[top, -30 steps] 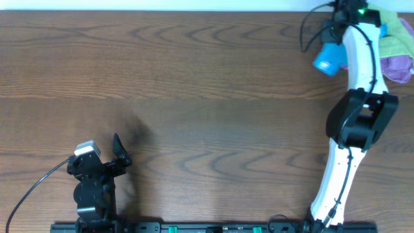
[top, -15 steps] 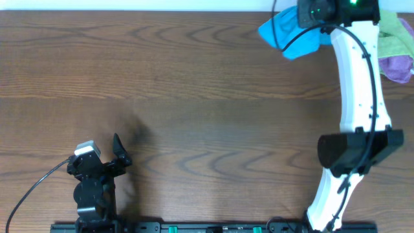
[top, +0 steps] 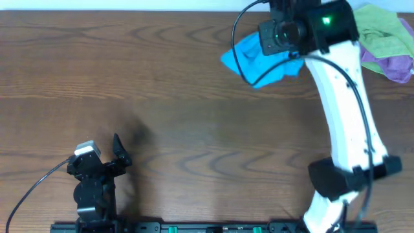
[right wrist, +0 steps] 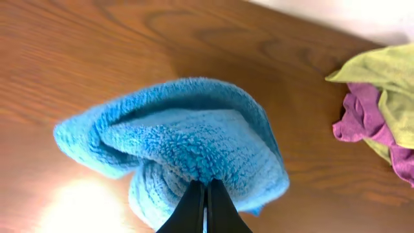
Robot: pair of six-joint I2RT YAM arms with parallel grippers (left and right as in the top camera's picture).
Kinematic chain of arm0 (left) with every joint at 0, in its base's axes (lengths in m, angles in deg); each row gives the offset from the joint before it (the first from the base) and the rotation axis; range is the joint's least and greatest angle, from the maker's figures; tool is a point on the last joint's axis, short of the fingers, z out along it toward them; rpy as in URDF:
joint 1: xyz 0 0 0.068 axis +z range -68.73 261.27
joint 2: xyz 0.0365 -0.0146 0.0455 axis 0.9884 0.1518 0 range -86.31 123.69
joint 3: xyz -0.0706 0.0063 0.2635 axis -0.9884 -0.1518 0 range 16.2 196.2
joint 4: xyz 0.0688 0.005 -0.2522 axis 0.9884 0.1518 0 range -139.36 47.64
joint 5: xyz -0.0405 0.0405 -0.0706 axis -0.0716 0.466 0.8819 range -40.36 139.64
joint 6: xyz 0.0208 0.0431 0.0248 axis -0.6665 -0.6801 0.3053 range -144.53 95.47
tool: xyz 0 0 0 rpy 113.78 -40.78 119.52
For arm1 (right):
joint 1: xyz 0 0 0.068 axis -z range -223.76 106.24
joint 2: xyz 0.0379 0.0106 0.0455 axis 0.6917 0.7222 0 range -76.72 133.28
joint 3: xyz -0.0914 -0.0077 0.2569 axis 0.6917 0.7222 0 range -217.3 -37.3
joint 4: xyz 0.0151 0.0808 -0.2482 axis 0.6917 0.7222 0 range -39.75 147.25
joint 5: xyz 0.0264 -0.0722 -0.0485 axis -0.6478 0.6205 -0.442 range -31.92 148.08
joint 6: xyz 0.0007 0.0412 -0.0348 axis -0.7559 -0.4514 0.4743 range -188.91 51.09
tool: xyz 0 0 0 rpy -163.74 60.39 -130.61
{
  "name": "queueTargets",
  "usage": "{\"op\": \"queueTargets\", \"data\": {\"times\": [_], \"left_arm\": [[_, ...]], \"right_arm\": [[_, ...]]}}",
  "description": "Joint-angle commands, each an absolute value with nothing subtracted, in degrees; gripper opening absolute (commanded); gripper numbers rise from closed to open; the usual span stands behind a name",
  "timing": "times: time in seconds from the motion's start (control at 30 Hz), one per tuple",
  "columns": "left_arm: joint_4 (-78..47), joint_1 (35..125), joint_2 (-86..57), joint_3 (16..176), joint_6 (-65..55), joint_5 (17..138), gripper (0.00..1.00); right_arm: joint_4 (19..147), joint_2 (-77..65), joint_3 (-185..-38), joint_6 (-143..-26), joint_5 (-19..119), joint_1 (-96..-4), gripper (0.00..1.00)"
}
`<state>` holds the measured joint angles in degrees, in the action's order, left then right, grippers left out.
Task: Fold the cloth
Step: 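Lower the blue towel onto the table center with the right gripper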
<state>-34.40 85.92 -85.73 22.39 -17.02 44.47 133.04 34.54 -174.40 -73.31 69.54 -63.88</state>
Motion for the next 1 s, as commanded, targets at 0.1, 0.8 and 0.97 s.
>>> {"op": "queueTargets", "data": {"times": [0.1,0.8,0.97], "left_arm": [[-33.8,85.8,-86.1,21.0,-17.0,43.7,0.95],[-33.8,85.8,-86.1,21.0,-17.0,43.7,0.95],[-33.8,85.8,-86.1,21.0,-17.0,43.7,0.95]], "right_arm": [[137.9,25.3,-173.2,-76.8,75.6,-67.0,0.02],[118.2,-11.2,-113.9,-80.0,67.6,-68.6,0.01],[104.4,-3.0,-113.2,-77.5,57.9,-69.0,0.02]]}}
